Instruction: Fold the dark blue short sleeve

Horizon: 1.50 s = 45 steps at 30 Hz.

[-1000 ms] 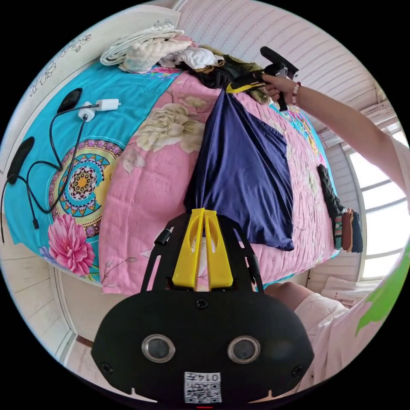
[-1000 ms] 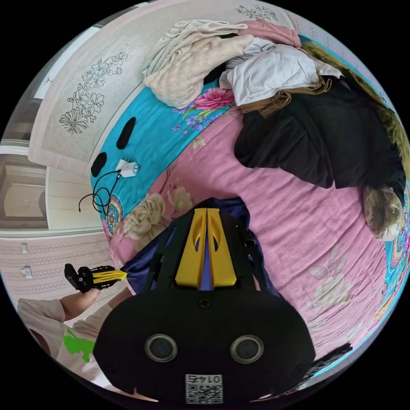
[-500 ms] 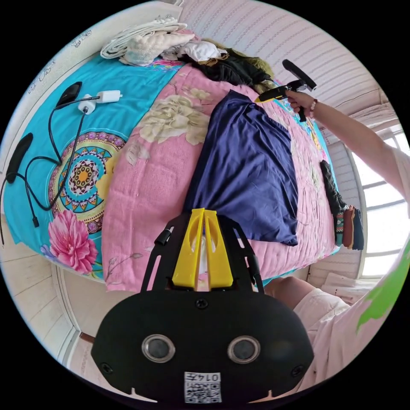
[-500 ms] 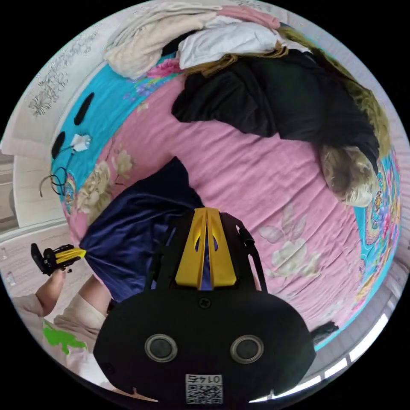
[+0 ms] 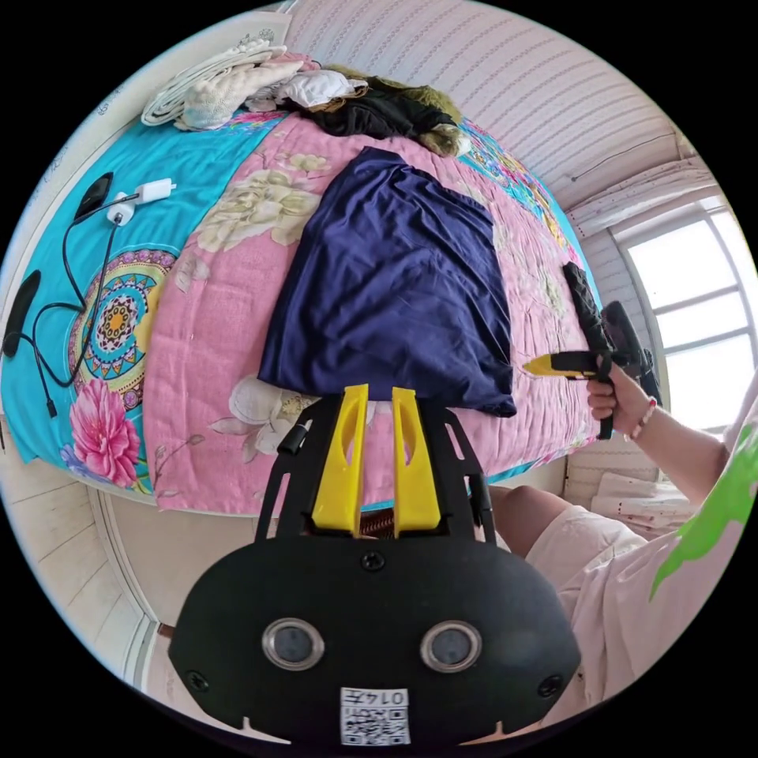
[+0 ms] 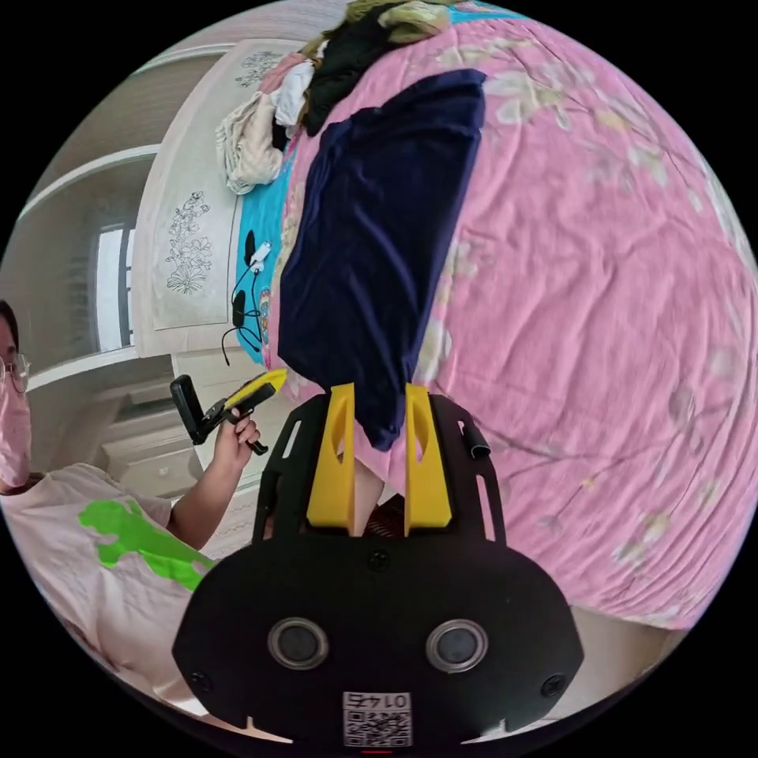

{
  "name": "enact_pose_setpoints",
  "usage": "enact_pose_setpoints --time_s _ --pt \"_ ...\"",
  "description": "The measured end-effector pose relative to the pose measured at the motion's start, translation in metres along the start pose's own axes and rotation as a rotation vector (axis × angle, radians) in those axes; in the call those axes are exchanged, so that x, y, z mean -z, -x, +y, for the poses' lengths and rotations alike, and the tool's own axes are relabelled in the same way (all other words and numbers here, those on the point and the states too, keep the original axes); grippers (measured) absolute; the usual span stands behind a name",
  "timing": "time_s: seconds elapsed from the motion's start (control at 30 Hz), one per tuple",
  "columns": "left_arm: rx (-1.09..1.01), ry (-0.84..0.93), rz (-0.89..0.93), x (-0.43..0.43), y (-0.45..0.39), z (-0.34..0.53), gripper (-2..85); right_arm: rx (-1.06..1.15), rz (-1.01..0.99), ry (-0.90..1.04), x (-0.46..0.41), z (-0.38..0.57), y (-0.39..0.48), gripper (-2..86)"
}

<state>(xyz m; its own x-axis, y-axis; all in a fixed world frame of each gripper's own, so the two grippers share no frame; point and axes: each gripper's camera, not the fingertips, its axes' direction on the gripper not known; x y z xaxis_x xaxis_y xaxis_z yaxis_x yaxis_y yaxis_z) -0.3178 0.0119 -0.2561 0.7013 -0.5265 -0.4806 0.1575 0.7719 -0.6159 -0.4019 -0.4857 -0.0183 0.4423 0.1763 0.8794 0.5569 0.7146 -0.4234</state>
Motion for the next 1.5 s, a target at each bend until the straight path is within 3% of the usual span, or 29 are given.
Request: enact_pose_setpoints --time_s 0.2,0.37,0.73,1.03,1.33,1.4,1.5 --pt "-0.08 -0.069 -0.032 0.025 -0.013 -0.049 5.6 0.043 0.035 -0.185 0.052 -0.01 -0.009 9.1" --pt "-0.252 -0.125 -0.044 0.037 -0.032 -0.158 8.5 0.124 0.097 -0.315 0.109 -0.06 -0.007 9.9" --pt "-0.497 0.03 -0.21 -0.013 -0.1 -0.338 10.9 0.122 0.211 -0.351 0.163 -0.126 -0.026 13.0" --pt "-0.493 0.15 -0.173 -0.051 -0.121 -0.399 12.7 0.094 0.173 -0.319 0.183 -0.142 -0.052 12.4" --pt "-0.512 0.007 -0.205 -0.017 -0.136 -0.427 12.4 0.122 0.119 -0.305 0.209 -0.133 -0.071 9.6" --pt "-0.501 0.045 -0.212 -0.021 -0.131 -0.439 13.6 0.133 0.134 -0.295 0.213 -0.131 -0.071 9.6" --pt "-0.441 0.196 -0.074 -0.043 -0.123 -0.458 17.8 0.137 0.13 -0.291 0.218 -0.129 -0.073 9.8"
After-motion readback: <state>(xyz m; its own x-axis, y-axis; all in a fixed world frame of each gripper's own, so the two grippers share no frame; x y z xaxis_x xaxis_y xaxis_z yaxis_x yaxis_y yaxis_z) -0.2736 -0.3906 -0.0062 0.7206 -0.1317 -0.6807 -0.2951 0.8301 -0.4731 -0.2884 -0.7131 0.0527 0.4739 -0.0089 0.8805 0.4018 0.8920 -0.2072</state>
